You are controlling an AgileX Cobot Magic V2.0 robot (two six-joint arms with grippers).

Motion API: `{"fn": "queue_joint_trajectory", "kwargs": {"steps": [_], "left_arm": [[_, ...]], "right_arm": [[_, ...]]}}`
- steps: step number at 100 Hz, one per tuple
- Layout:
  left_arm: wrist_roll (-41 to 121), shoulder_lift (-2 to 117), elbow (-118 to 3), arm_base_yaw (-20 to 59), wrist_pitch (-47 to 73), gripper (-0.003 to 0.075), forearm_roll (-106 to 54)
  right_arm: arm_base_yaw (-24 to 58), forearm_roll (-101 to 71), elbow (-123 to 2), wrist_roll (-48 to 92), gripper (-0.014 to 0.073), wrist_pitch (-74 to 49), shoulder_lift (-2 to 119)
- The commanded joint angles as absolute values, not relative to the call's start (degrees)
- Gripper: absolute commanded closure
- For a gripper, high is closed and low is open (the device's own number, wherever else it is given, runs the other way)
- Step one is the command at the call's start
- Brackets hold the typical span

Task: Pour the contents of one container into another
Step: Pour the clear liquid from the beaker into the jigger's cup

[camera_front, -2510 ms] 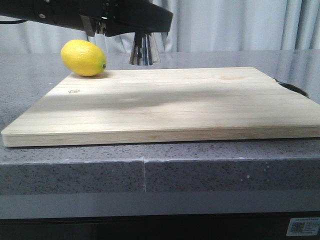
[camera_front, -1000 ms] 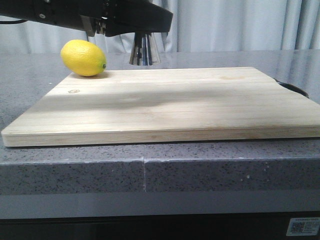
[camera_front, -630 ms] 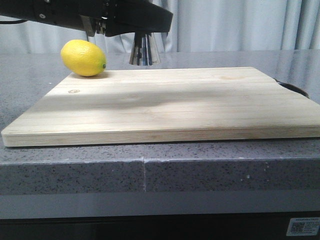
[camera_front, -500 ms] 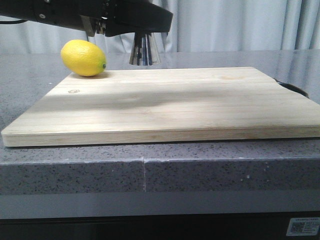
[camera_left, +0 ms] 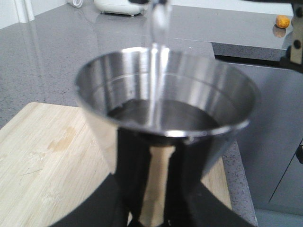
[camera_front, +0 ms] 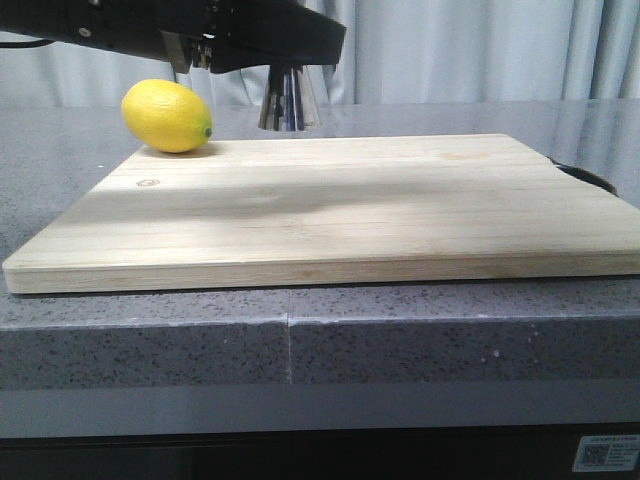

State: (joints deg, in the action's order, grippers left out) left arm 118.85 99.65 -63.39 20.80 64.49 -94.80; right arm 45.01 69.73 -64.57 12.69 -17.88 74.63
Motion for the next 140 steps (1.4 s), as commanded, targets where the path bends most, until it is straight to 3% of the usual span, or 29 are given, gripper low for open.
{"fn": "queue_joint_trajectory", "kwargs": {"steps": [1, 140], "left_arm": [[118.56, 97.37, -65.06, 21.26, 67.62, 0.0739, -99.20], [118.56, 97.37, -65.06, 21.26, 67.62, 0.0739, -99.20]], "right_arm": [[45.24, 72.03, -66.76, 13.07, 0.0389, -16.18, 73.10], [45.24, 76.36, -66.76, 13.07, 0.0389, -15.84, 73.10]]}}
